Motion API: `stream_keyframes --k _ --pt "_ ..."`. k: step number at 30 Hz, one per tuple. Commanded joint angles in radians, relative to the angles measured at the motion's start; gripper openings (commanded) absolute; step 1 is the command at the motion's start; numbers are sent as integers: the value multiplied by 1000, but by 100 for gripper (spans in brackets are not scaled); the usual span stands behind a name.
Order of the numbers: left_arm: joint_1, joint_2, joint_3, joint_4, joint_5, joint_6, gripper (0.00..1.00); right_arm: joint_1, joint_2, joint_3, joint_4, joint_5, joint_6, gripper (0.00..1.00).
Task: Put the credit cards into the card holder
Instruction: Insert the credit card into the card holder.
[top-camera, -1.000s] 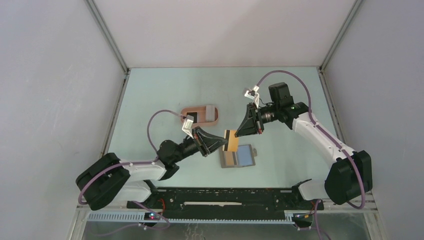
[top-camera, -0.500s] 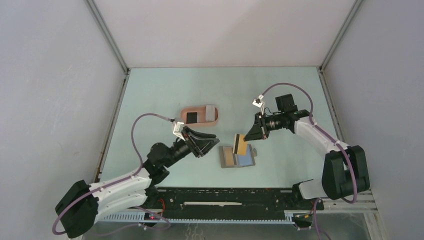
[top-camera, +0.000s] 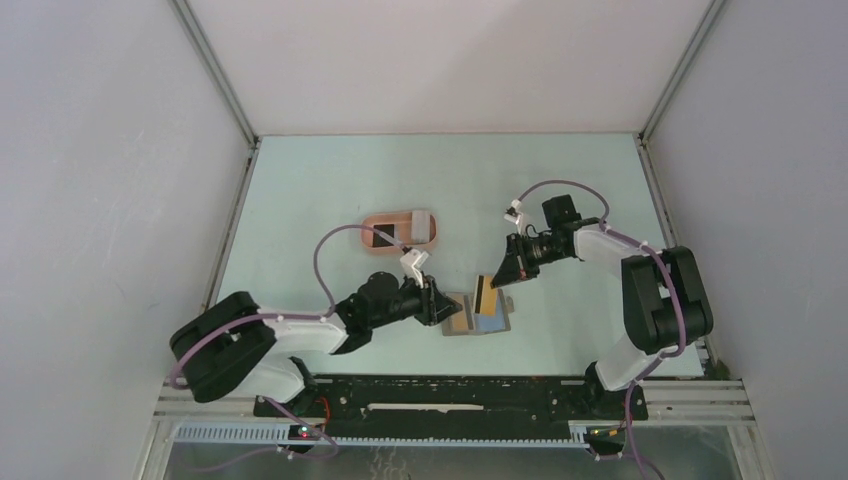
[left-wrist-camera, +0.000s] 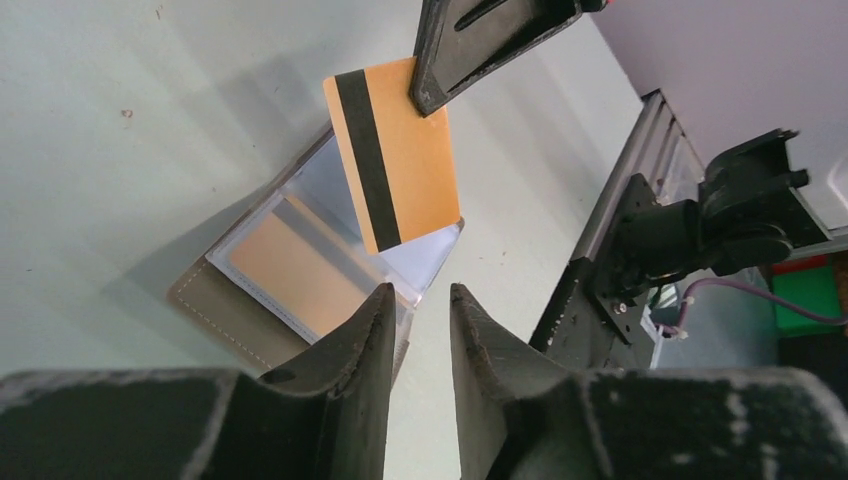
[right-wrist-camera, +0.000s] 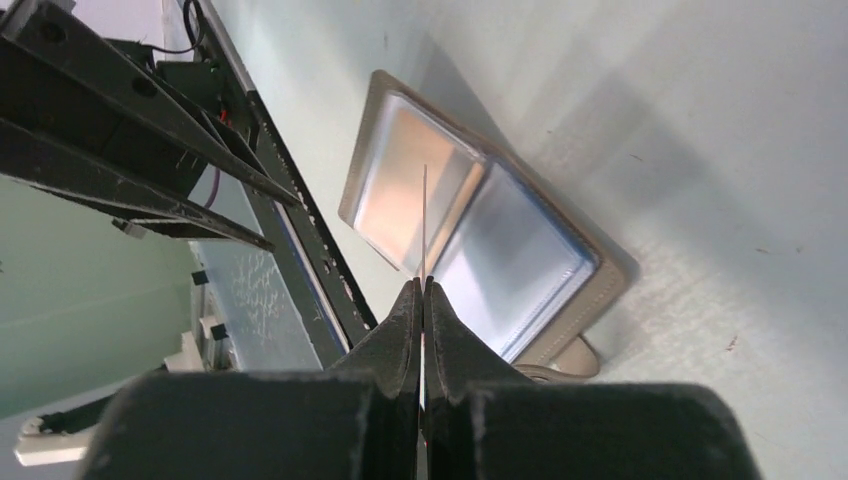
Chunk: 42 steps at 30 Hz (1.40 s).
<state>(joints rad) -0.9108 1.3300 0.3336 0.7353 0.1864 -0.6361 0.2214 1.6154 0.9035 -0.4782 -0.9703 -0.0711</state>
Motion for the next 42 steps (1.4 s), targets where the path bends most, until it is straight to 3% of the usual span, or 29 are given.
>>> stream_keyframes --k 1,20,42 --pt "-11 91 83 22 -11 26 31 -20 43 10 26 -14 38 0" --pt "-13 235 62 -71 -104 -29 19 -20 153 24 8 -53 42 0" --pt "-13 252 52 -77 -120 -63 18 56 164 29 31 69 121 0"
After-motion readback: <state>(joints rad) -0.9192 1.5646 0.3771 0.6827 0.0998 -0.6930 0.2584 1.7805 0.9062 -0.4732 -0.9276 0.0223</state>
